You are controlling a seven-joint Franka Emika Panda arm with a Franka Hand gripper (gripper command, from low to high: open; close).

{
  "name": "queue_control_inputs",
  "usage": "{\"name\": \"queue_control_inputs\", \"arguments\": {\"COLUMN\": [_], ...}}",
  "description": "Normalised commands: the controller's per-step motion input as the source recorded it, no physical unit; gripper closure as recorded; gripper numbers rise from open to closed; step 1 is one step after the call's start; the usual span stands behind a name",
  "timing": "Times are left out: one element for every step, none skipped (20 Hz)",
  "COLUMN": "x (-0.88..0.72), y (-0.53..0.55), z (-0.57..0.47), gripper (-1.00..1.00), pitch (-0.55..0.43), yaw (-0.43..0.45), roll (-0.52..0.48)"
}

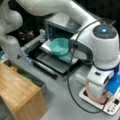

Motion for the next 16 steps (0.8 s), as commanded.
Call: {"name": "queue_control_inputs", "arguments": {"x": [0.28, 0.26, 0.23, 0.20, 0.17, 0.15, 0.12, 0.11, 0.10, 0.10, 0.10, 0.09, 0.08, 0.07, 0.05, 0.02], "y": [0.16, 0.14, 0.10, 0.10, 0.07, 0.05, 0.02, 0.00, -0.02, -0.02, -0.02, -0.03, -0.03, -0.03, -0.03, -0.03], "z": [0.09, 0.08, 0.08, 0.06, 0.05, 0.04, 0.02, 0.02, 0.00, 0.00, -0.01, -0.02, -0.03, -0.05, -0.08, -0.10], "gripper": [-1.00, -1.00, -1.00, -1.00, -1.00, -1.00, -1.00, -1.00, -1.00, -1.00, -1.00, -1.00, -1.00, -1.00, -1.00, -1.00], "pitch": [0.248, 0.242, 0.234, 0.227, 0.217, 0.207, 0.196, 0.189, 0.170, 0.160, 0.140, 0.130, 0.123, 0.116, 0.108, 0.104], "yaw": [-0.060, -0.050, -0.038, -0.025, -0.016, -0.007, 0.002, 0.004, 0.015, 0.018, 0.028, 0.032, 0.036, 0.041, 0.045, 0.049], "roll": [-0.306, -0.312, -0.315, -0.320, -0.329, -0.337, -0.341, -0.341, -0.347, -0.347, -0.350, -0.348, -0.355, -0.356, -0.357, -0.362]}}
